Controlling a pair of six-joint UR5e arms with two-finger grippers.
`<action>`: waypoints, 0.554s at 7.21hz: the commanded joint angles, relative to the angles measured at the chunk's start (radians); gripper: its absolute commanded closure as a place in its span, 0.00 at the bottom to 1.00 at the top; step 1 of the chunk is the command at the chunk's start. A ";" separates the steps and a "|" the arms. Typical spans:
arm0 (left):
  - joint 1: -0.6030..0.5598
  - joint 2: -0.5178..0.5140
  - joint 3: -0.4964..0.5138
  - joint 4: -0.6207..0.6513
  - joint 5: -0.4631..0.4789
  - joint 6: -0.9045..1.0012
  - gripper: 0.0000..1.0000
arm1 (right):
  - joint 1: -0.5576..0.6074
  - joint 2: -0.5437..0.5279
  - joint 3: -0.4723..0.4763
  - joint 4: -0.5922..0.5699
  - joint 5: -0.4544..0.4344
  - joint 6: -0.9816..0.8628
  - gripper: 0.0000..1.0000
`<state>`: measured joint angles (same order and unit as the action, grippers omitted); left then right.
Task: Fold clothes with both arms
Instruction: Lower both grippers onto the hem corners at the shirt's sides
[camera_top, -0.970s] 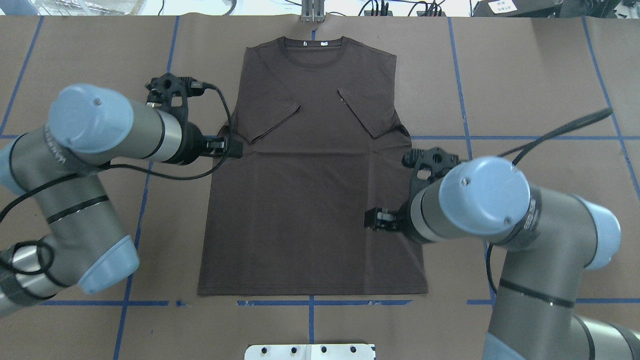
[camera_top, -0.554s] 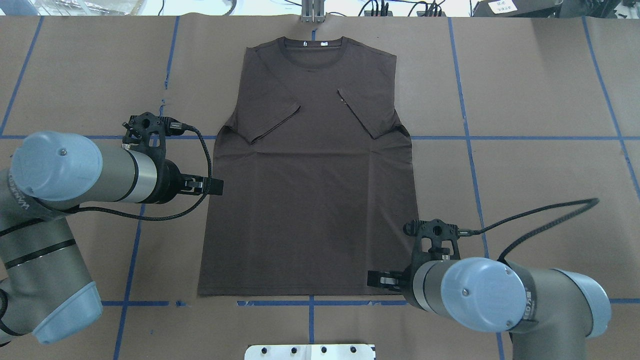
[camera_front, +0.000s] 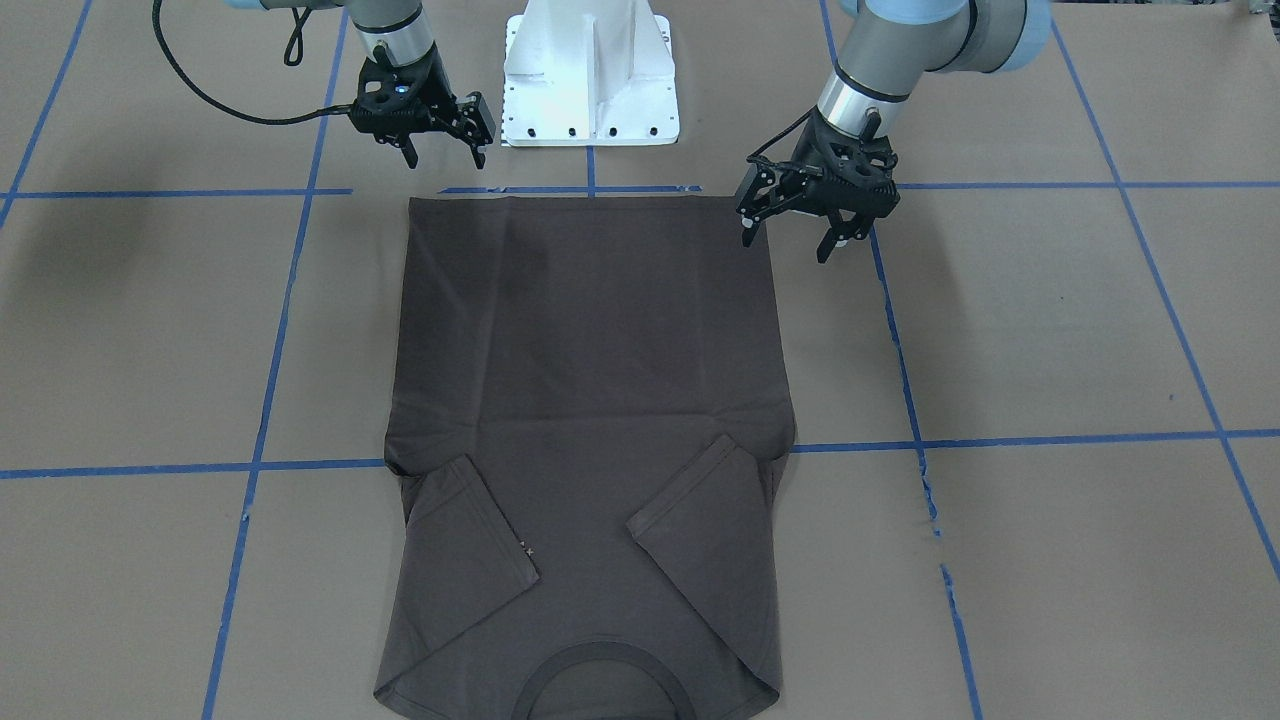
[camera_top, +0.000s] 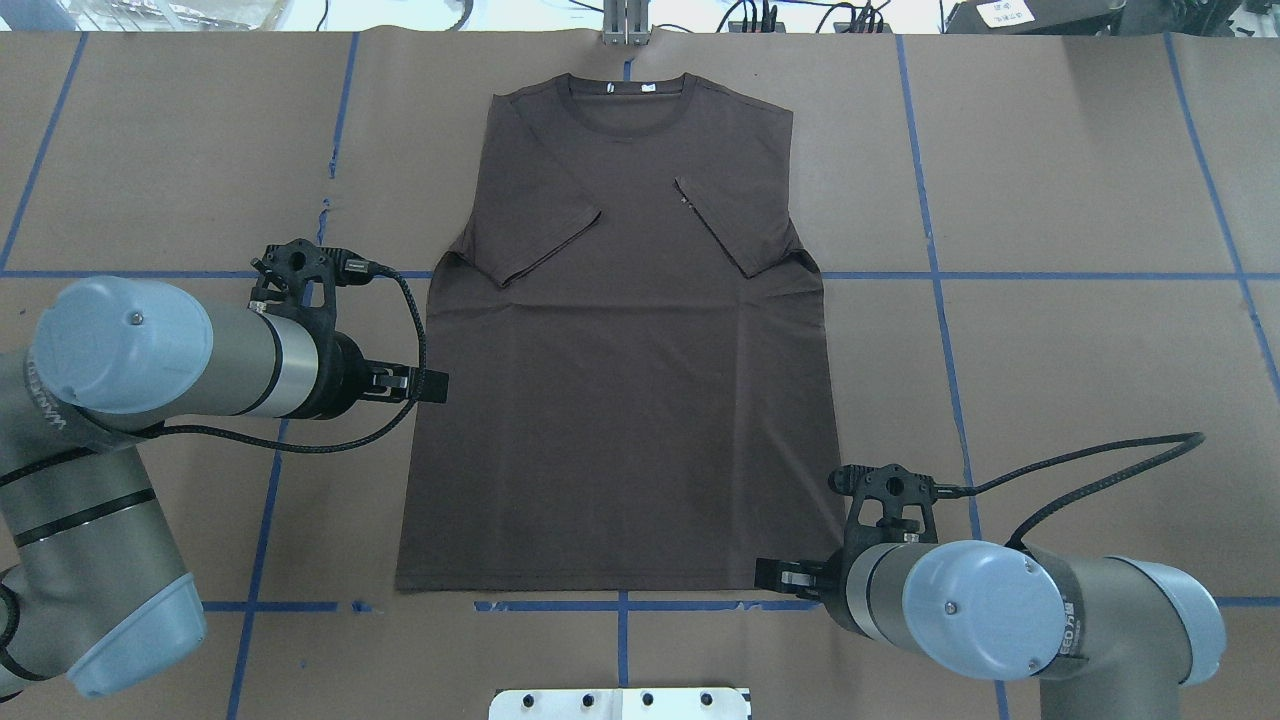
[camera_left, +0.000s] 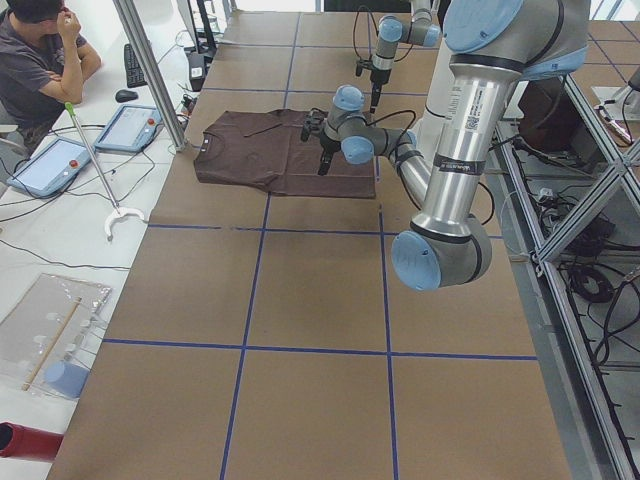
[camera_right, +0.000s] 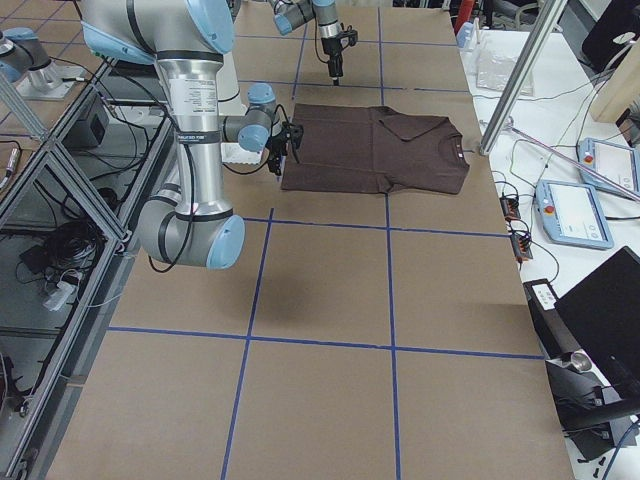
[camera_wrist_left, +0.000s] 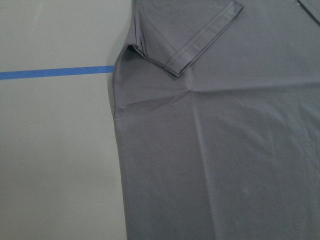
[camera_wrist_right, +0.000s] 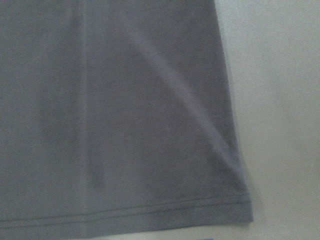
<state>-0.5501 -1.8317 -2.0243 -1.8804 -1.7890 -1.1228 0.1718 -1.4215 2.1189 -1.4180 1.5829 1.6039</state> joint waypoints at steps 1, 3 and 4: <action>0.001 -0.003 0.001 0.000 -0.001 0.001 0.00 | 0.061 0.004 -0.037 0.001 0.058 -0.009 0.00; 0.002 -0.011 0.001 -0.002 -0.001 0.000 0.00 | 0.081 0.009 -0.077 0.013 0.071 -0.013 0.00; 0.002 -0.014 0.001 -0.002 -0.003 0.001 0.00 | 0.081 0.010 -0.094 0.013 0.071 -0.022 0.00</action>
<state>-0.5479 -1.8408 -2.0234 -1.8820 -1.7905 -1.1225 0.2480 -1.4141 2.0483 -1.4088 1.6502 1.5895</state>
